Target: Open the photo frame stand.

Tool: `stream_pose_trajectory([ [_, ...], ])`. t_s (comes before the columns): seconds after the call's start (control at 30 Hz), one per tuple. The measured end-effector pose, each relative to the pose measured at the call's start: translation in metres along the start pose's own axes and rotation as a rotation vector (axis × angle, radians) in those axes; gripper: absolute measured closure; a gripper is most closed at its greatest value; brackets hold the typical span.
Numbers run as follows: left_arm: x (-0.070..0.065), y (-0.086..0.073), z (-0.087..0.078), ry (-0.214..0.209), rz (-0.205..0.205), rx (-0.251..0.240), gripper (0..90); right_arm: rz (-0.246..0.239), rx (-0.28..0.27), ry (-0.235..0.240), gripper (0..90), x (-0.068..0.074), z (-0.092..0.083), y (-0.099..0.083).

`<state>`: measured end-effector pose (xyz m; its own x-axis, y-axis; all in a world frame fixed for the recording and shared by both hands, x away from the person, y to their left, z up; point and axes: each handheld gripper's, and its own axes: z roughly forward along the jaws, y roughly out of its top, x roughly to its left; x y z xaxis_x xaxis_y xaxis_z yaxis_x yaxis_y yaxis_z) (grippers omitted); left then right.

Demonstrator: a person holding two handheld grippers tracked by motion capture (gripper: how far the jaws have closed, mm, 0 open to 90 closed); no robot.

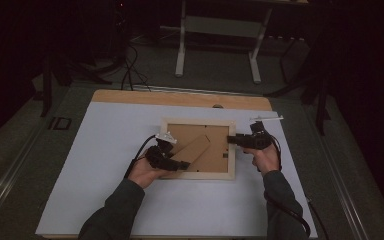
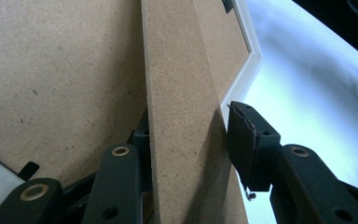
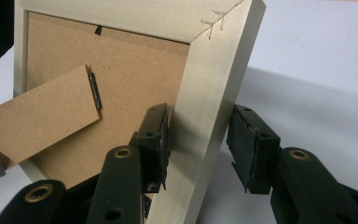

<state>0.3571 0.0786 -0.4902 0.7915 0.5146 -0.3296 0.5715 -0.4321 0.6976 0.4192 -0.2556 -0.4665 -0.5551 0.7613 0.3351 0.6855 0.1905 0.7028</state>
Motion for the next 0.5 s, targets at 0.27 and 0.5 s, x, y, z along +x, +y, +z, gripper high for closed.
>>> stream_pose_trajectory([
  [0.27, -0.004, 0.004, 0.001, 0.046, 0.025, -0.012, 62.9, -0.061, -0.036, -0.055, 58.9, 0.009, -0.009, 0.006],
  [0.5, -0.006, 0.007, 0.002, 0.077, 0.038, -0.023, 65.2, -0.085, -0.074, -0.071, 59.9, 0.012, -0.014, 0.009],
])
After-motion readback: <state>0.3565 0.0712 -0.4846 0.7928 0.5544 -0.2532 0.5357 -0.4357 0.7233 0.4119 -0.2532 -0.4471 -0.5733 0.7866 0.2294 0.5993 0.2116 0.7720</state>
